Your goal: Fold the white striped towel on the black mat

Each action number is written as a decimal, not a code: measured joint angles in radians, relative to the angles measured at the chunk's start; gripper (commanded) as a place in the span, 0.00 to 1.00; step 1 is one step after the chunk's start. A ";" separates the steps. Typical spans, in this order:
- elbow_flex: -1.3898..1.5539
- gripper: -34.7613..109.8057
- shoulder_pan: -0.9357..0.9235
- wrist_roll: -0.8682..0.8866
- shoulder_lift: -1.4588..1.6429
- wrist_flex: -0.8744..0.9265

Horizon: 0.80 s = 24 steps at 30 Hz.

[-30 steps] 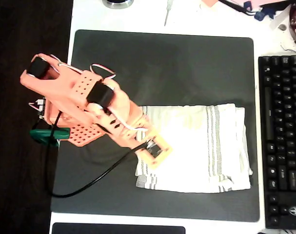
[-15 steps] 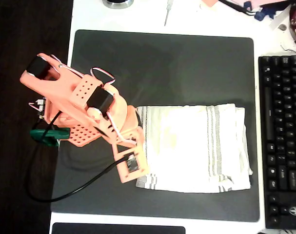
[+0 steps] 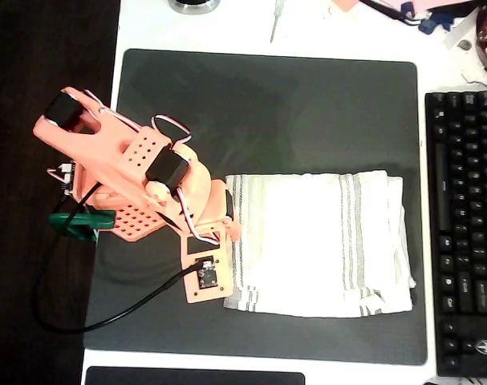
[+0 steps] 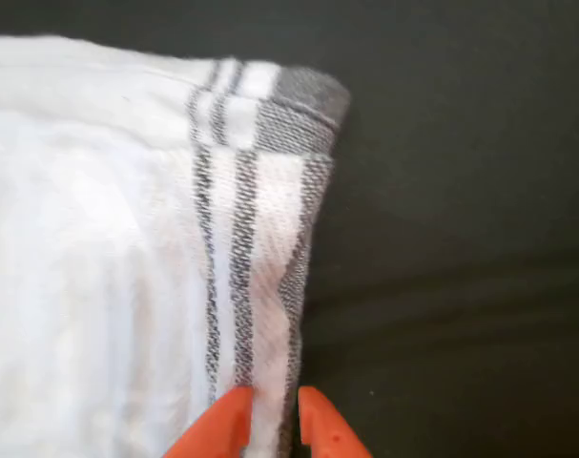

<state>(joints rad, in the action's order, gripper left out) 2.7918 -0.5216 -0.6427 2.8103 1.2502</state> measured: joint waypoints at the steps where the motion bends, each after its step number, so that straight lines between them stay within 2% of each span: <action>1: 0.017 0.30 0.000 0.000 0.000 0.003; 6: 0.061 0.32 0.000 0.009 0.026 -0.018; 17: 0.207 0.32 0.021 0.003 -0.020 -0.204; 24: 0.253 0.24 0.055 0.002 -0.063 -0.299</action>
<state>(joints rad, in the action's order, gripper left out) 3.0450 -0.4663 -0.6412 2.7474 0.9511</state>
